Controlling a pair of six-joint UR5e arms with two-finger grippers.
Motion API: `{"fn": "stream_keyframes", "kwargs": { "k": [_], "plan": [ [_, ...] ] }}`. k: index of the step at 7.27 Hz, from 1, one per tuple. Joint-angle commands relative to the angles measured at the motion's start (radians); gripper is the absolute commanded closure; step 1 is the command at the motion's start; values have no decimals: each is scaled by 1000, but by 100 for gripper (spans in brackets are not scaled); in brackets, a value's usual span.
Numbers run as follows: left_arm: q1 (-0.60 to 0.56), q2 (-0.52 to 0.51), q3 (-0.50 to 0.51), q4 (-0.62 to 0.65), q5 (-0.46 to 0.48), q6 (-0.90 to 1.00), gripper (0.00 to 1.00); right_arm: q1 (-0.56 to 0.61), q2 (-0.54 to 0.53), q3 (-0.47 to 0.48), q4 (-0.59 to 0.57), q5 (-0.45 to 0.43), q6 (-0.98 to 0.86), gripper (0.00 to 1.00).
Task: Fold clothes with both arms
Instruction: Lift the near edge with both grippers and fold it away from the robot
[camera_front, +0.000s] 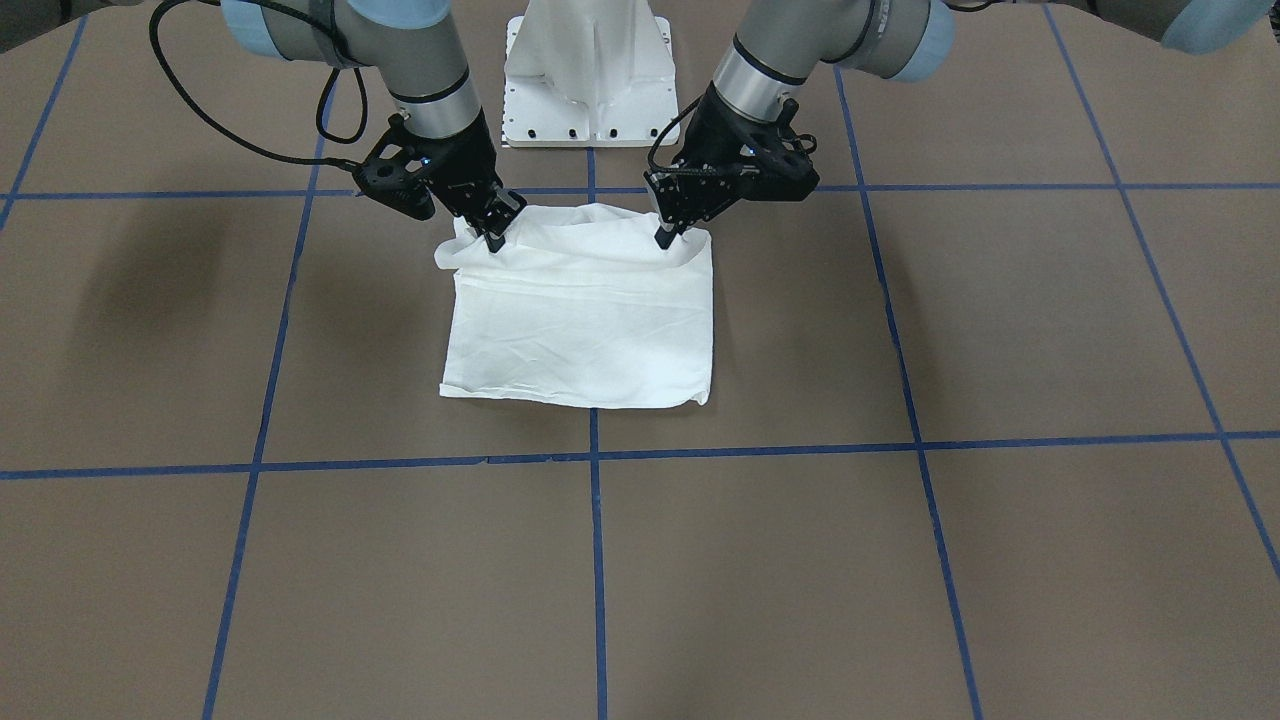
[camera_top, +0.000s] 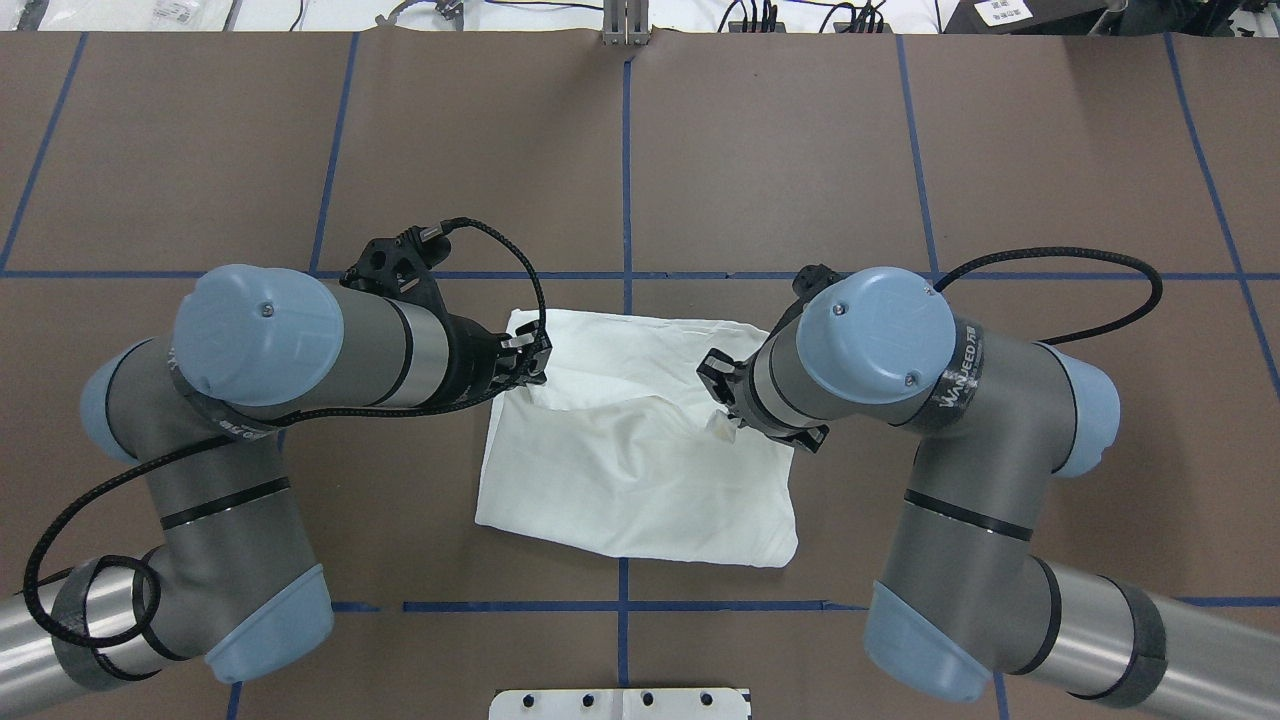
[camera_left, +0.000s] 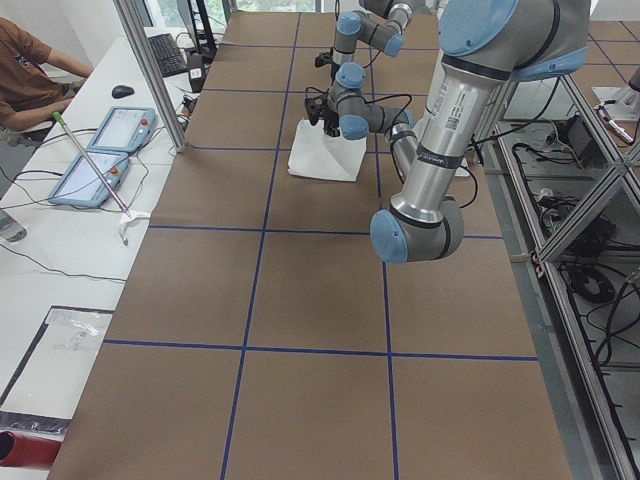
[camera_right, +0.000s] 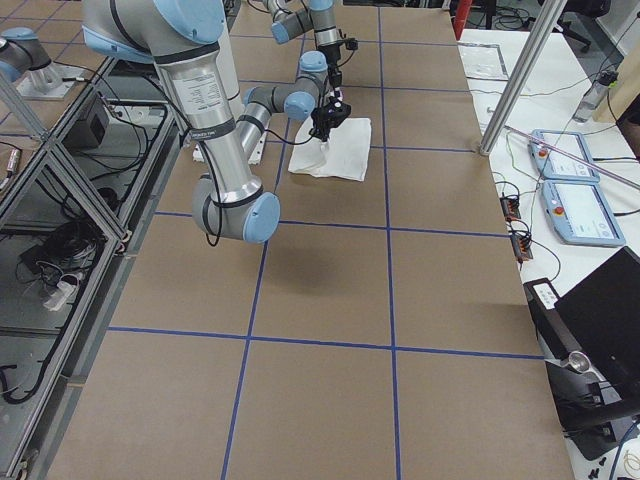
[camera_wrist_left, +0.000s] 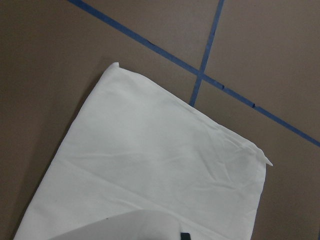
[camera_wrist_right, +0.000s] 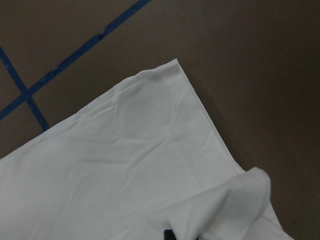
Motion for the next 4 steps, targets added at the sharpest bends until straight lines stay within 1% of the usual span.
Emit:
{"fn": "stream_keyframes", "kwargs": {
  "k": [1, 3, 4],
  "plan": [
    [-8, -4, 29, -29, -1, 2, 100, 45, 63, -79, -1, 2, -2, 100],
    [-8, -4, 55, -52, -1, 2, 100, 59, 141, -186, 0, 5, 1, 100],
    [-18, -4, 85, -81, -1, 2, 100, 65, 146, -200, 0, 5, 1, 100]
  ]
}}
